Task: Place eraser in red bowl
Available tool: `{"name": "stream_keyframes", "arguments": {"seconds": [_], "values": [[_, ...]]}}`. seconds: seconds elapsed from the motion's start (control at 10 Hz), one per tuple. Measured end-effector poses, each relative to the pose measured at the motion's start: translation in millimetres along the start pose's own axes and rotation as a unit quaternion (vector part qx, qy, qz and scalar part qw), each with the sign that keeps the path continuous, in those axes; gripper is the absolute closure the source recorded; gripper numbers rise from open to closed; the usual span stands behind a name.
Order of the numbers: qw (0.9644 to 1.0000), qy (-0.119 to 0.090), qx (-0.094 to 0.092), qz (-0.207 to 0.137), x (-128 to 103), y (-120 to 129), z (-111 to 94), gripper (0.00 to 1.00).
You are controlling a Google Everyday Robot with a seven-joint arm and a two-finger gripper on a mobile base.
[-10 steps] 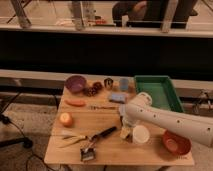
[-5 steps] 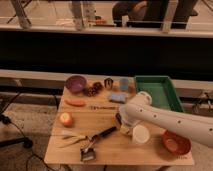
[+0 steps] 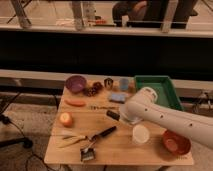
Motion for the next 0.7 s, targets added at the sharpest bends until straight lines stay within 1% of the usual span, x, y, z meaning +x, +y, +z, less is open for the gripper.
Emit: {"name": "stream_keyframes", "arguments": {"seconds": [0.2, 0.4, 0.5, 0.6, 0.7], "values": [[0.9993, -0.029, 0.023, 0.003, -8.6, -10.6, -33.4, 1.00], [0.9979, -0.047, 0.043, 0.008, -12.7, -22.4, -66.0, 1.00], [0.9974, -0.050, 0.050, 0.013, -9.1, -28.5, -77.0, 1.00], [0.9968, -0.050, 0.058, 0.023, 3.1, -38.0, -92.3, 1.00], [0.9963, -0.049, 0.063, 0.033, 13.6, -43.3, -102.6, 1.00]]}}
